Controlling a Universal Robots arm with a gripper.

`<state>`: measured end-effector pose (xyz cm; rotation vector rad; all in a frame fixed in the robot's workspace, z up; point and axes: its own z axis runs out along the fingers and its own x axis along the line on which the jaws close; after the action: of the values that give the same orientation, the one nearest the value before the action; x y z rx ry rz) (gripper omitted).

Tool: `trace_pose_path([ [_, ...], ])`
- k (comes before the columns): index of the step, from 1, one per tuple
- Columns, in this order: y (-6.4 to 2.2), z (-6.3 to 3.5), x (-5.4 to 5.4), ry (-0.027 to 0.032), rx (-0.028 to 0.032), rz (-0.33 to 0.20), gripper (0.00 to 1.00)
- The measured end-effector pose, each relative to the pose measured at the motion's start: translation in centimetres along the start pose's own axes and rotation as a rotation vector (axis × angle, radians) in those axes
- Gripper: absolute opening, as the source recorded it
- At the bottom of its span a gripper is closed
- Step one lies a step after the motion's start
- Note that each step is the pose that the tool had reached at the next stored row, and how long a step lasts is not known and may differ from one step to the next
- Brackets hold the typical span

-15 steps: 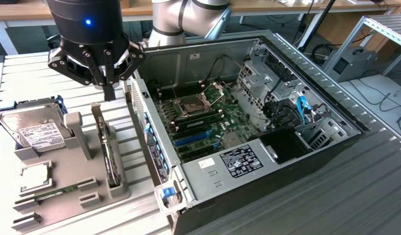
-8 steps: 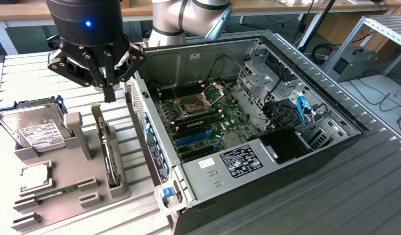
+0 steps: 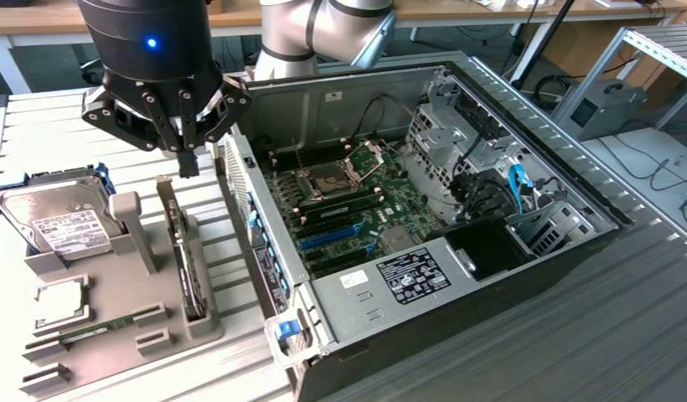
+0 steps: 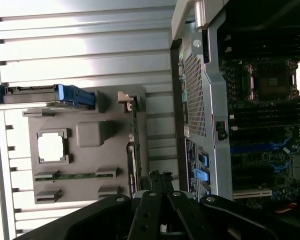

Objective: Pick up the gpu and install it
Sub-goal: 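Reach for the gpu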

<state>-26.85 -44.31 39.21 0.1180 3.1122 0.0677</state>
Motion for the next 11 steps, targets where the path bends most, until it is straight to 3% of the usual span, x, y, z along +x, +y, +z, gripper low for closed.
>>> trace_pose_path([
  [11,-0.61,-0.01,-0.03,0.0,0.0,0.0,0.11],
])
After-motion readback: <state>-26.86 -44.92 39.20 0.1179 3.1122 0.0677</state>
